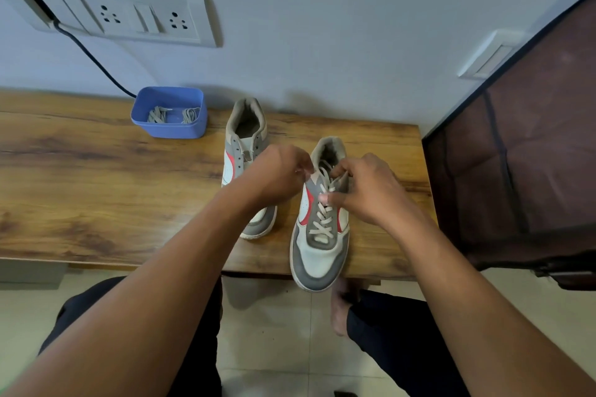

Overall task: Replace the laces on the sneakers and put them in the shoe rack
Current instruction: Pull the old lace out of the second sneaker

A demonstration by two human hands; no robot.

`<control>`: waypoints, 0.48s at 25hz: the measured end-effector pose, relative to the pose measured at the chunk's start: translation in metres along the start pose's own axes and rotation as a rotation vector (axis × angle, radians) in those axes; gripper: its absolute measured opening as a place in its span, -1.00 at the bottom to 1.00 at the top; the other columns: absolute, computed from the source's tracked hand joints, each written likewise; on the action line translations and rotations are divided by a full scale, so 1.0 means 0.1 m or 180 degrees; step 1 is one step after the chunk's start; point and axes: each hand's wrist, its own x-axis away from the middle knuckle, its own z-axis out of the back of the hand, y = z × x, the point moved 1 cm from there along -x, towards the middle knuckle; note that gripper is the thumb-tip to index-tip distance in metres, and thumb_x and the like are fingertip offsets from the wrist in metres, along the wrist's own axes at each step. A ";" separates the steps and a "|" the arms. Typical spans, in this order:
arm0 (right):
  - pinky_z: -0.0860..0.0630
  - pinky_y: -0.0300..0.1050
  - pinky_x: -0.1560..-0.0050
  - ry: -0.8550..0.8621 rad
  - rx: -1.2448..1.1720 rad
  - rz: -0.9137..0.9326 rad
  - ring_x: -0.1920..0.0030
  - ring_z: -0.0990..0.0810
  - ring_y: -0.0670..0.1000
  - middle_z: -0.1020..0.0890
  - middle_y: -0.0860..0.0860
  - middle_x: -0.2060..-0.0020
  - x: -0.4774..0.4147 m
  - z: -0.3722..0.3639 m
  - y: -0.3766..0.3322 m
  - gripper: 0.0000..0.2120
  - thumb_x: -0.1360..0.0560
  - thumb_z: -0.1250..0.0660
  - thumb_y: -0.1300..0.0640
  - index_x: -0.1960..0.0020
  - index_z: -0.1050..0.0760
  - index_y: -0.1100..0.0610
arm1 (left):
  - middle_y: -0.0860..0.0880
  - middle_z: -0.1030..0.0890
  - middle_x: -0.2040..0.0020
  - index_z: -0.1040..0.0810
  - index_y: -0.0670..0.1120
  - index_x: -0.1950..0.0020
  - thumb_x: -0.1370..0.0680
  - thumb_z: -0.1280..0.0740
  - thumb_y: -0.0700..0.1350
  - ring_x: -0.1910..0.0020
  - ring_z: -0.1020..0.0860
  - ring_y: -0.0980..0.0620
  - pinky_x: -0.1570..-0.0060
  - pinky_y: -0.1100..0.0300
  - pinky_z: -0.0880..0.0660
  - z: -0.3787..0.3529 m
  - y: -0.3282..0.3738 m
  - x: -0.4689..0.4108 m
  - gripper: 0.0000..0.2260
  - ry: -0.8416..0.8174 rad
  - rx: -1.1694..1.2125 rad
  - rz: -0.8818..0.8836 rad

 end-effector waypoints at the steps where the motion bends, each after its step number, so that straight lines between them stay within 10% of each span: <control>1: -0.44 -0.10 0.08 0.0043 -0.0025 0.0022 -0.08 -0.59 0.05 -0.52 0.00 -0.11 -0.05 0.04 0.01 -0.52 -0.31 -0.66 -0.20 -0.14 -0.64 -0.06 | -0.06 -0.69 -0.15 -0.68 -0.11 -0.21 -0.64 -0.32 -0.20 0.02 -0.58 0.09 0.05 0.25 -0.42 0.00 0.01 -0.01 -0.79 0.0022 0.0018 0.0006; 12: -0.55 -0.08 0.16 0.0016 -0.0838 0.0250 0.23 -0.63 -0.18 -0.70 -0.11 0.25 -0.40 0.06 0.02 -0.88 -0.48 -0.59 0.00 0.17 -0.73 0.01 | -0.06 -0.71 0.31 -0.70 -0.14 0.20 -0.53 -0.50 -0.07 0.28 -0.71 -0.05 0.13 -0.03 -0.70 0.02 -0.08 -0.07 -0.83 0.0024 0.0727 0.0645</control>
